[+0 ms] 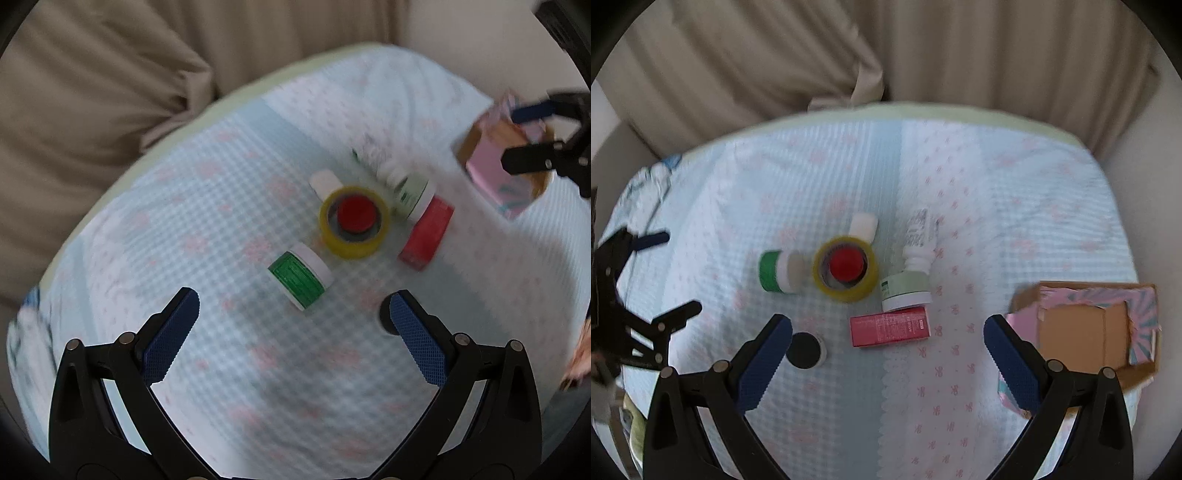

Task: Organize rigid objects
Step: 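Grasp the green-labelled jar with the left gripper while the right grasps the pale green jar, then carry both jars over the open cardboard box with both grippers, then lower both jars into the box and open both grippers, then move the left gripper to the black-lidded jar while the right approaches the tape roll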

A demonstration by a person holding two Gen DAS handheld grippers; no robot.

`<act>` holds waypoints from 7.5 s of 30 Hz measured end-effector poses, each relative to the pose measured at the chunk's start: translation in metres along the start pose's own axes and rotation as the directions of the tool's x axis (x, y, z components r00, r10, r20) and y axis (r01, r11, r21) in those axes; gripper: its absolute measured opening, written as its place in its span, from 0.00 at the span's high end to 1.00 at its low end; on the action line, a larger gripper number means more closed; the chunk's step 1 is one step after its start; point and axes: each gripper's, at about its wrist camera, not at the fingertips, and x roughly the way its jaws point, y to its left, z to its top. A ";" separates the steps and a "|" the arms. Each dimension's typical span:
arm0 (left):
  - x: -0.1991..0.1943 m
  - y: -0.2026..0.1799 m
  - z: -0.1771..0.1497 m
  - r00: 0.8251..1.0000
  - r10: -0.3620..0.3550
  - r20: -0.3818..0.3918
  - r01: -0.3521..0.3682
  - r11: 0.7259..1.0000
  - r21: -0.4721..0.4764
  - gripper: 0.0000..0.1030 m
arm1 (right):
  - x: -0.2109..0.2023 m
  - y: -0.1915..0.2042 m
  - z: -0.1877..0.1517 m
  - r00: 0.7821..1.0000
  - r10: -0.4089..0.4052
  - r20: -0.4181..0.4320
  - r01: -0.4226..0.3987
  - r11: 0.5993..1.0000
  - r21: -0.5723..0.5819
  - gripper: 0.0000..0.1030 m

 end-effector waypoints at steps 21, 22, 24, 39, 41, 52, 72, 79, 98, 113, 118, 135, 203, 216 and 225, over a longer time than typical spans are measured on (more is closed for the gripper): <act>0.181 -0.030 0.008 0.943 -0.077 -0.324 0.225 0.864 0.450 0.14 | 0.216 -0.016 0.038 0.881 0.009 -0.474 -0.068 0.992 -0.108 0.08; 0.183 -0.032 0.008 0.942 -0.078 -0.325 0.228 0.861 0.455 0.16 | 0.219 -0.016 0.037 0.875 0.021 -0.484 -0.079 0.992 -0.099 0.12; 0.187 -0.034 0.007 0.942 -0.079 -0.327 0.232 0.857 0.460 0.17 | 0.223 -0.016 0.036 0.868 0.033 -0.496 -0.089 0.992 -0.089 0.20; 0.182 -0.029 0.012 0.949 -0.082 -0.305 0.212 0.882 0.422 0.29 | 0.218 -0.024 0.027 0.877 0.032 -0.479 -0.063 0.997 -0.050 0.36; 0.173 -0.025 0.011 0.950 -0.093 -0.298 0.209 0.899 0.385 0.30 | 0.214 -0.037 0.029 0.884 0.036 -0.466 -0.062 0.997 -0.041 0.36; 0.077 0.002 0.019 0.964 -0.183 -0.193 0.208 0.970 0.123 0.31 | 0.140 -0.045 0.035 0.926 0.062 -0.373 -0.061 0.998 0.016 0.36; -0.115 -0.058 0.093 0.971 -0.228 0.075 0.233 0.970 -0.067 0.31 | -0.095 -0.054 0.001 0.978 0.014 -0.209 -0.005 0.999 0.045 0.36; -0.141 -0.138 0.132 0.969 -0.217 0.116 0.227 0.971 -0.077 0.31 | -0.149 -0.123 -0.024 0.988 0.015 -0.154 -0.002 0.997 0.083 0.36; -0.053 -0.343 0.224 0.982 -0.185 0.034 0.186 0.928 -0.323 0.31 | -0.114 -0.365 -0.068 0.964 0.054 -0.260 -0.031 0.995 0.093 0.36; 0.117 -0.375 0.255 0.968 -0.188 -0.168 0.117 0.925 -0.362 0.32 | 0.035 -0.423 -0.062 0.918 0.140 -0.371 -0.044 0.966 0.257 0.36; 0.151 -0.383 0.246 0.942 -0.228 -0.245 0.115 0.909 -0.400 0.32 | 0.065 -0.425 -0.055 0.909 0.147 -0.391 -0.037 0.961 0.276 0.36; 0.140 -0.391 0.251 0.940 -0.210 -0.269 0.082 0.904 -0.419 0.00 | 0.068 -0.437 -0.038 0.922 0.205 -0.328 -0.073 0.925 0.373 0.00; -0.140 -0.034 -0.033 0.999 -0.053 -0.011 0.043 0.894 -0.447 0.00 | -0.109 -0.044 -0.086 0.999 0.026 -0.040 -0.005 0.894 0.448 0.00; -0.015 -0.049 -0.057 0.992 -0.126 0.010 0.125 0.967 -0.222 0.00 | -0.007 0.000 -0.039 0.997 0.040 0.070 -0.048 0.992 0.113 0.00; 0.090 -0.089 -0.076 0.989 -0.138 0.053 0.143 0.984 -0.102 0.06 | 0.116 0.018 -0.013 0.991 0.132 0.018 -0.123 0.958 -0.259 0.00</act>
